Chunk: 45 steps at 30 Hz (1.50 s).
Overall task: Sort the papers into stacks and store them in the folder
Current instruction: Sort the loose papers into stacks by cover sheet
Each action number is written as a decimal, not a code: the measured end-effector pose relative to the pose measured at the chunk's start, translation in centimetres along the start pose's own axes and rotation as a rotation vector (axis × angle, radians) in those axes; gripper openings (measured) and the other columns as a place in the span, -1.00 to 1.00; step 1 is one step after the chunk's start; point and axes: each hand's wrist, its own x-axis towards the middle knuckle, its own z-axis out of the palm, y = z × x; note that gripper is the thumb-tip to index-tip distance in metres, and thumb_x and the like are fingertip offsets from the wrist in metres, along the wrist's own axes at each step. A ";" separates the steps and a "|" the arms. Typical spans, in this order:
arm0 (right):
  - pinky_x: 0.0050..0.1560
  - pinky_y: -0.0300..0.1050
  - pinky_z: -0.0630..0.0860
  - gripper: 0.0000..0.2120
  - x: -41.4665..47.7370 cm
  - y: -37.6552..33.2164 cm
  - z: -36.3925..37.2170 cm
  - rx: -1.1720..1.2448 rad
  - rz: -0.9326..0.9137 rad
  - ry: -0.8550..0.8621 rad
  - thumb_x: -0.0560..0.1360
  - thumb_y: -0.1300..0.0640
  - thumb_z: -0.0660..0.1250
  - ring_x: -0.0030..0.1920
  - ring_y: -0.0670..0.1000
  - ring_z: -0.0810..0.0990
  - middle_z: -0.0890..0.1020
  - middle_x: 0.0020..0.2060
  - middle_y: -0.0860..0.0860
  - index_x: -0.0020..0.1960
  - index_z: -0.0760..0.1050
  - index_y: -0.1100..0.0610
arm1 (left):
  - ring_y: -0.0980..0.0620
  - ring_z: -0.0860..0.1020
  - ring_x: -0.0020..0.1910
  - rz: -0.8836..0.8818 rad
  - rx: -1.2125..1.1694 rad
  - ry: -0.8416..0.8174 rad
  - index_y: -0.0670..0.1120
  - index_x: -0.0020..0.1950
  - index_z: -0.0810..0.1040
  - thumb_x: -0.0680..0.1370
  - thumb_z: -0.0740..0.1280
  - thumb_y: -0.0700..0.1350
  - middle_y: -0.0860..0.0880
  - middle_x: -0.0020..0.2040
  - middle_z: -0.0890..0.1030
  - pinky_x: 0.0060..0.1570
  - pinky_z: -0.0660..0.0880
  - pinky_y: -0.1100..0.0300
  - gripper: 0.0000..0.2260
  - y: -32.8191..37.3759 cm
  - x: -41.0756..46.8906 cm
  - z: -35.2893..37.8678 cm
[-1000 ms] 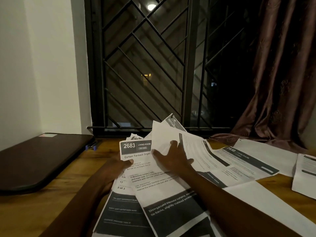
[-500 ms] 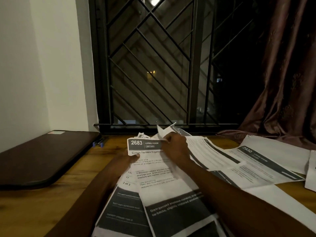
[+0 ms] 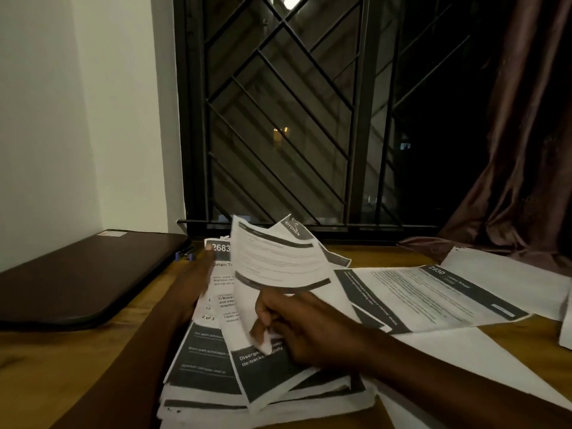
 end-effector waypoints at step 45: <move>0.14 0.01 0.50 -0.88 5.5 18.5 -9.7 0.303 0.869 1.152 0.51 0.19 0.34 0.06 0.18 0.58 0.63 -0.01 0.14 0.02 0.60 0.17 | 0.06 0.70 -0.31 0.015 -0.080 -0.363 -0.21 0.02 0.54 0.46 0.29 -0.55 0.01 -0.28 0.72 -0.40 0.58 0.28 -0.71 -1.0 1.6 -0.4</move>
